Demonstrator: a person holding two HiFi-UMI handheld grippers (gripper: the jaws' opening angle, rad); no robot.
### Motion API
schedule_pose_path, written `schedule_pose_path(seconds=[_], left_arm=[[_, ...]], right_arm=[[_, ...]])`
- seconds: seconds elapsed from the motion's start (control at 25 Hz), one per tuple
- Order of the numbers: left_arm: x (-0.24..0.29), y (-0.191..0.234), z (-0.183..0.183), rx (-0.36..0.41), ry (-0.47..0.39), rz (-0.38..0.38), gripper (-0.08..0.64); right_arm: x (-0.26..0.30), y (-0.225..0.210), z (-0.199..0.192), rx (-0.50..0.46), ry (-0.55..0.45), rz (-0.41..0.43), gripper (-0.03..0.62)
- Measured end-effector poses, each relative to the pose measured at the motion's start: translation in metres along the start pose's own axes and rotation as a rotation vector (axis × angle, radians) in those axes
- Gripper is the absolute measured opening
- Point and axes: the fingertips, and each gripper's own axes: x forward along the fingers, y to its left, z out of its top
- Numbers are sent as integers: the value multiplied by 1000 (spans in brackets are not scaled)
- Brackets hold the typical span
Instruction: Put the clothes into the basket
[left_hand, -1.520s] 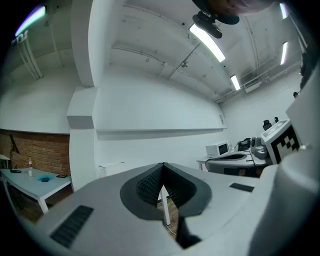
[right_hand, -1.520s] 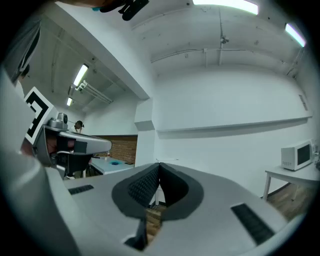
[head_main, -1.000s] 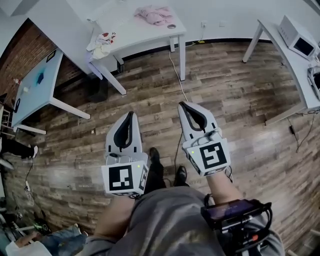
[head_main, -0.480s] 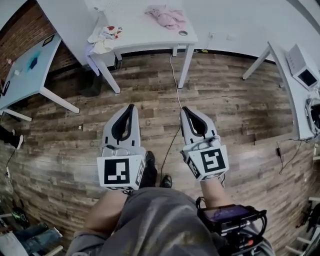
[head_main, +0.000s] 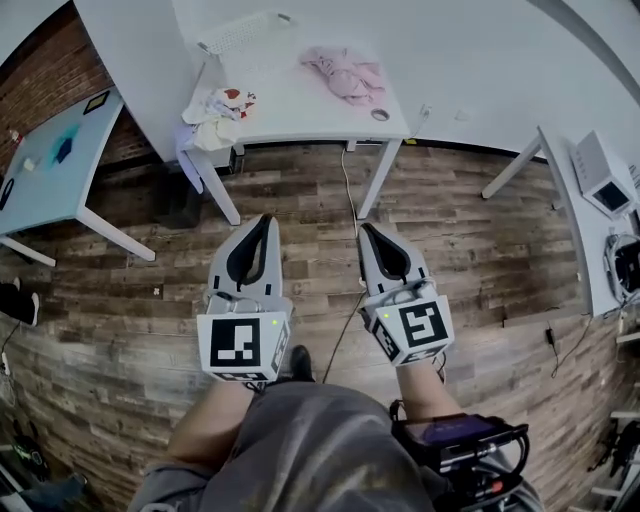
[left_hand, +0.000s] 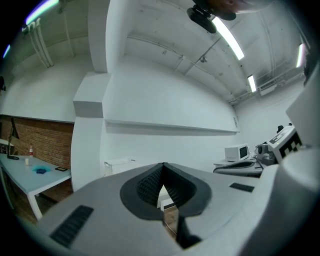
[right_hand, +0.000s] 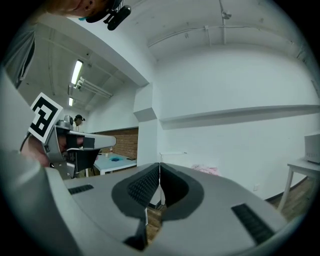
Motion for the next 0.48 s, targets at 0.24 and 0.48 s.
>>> schedule_pose_path(seconds=[0.24, 0.48], left_arm=[[30, 42, 15, 29, -55, -1, 8], [54, 59, 7, 17, -33, -23, 8]], right_arm=[[56, 1, 25, -31, -61, 4, 9], [87, -1, 26, -31, -56, -6, 9]])
